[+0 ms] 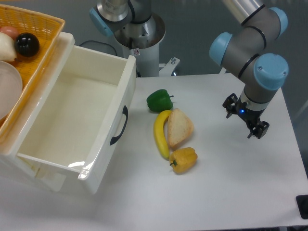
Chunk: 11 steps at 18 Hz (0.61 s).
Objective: Pick up the yellow pepper
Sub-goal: 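Move the open gripper down toward the yellow bell pepper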
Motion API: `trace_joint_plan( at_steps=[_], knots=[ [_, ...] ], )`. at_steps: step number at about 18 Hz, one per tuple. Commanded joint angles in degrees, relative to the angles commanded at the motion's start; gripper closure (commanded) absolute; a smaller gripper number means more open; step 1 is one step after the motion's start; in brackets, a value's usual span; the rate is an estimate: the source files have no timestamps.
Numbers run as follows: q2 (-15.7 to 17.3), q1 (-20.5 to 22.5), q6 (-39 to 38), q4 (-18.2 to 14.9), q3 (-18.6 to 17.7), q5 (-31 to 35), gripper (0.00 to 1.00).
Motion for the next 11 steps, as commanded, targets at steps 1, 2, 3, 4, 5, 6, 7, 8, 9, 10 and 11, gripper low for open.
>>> trace_joint_plan(
  at_steps=[1,2,3,4,5,6,7,8,9,10,11],
  knots=[
    [0.09,0.0,0.0,0.09,0.0,0.0,0.0],
    [0.0,-0.09,-0.09,0.18,0.0,0.0,0.0],
    [0.0,-0.09,-0.09,0.26,0.0,-0.09,0.0],
    [0.0,-0.17,-0.17,0.26,0.0,-0.26,0.0],
    [-0.09,-0.26,-0.17,0.26,-0.09,-0.35,0.0],
    [-0.26,-0.35,-0.17,0.26,-0.35,-0.79,0.0],
    [-0.7,-0.35,-0.17,0.35,-0.44,-2.88,0.0],
    [-1.14,-0.35,-0.44,0.53,-0.44,-5.77,0.0],
    [-1.32,-0.18,-1.31,1.31,-0.79,-7.54,0.0],
    [-1.23,-0.18,-2.88,2.28,-1.49,-7.91,0.0],
    [-1.14,-0.35,-4.73,3.59,-2.1,-8.08,0.0]
  ],
)
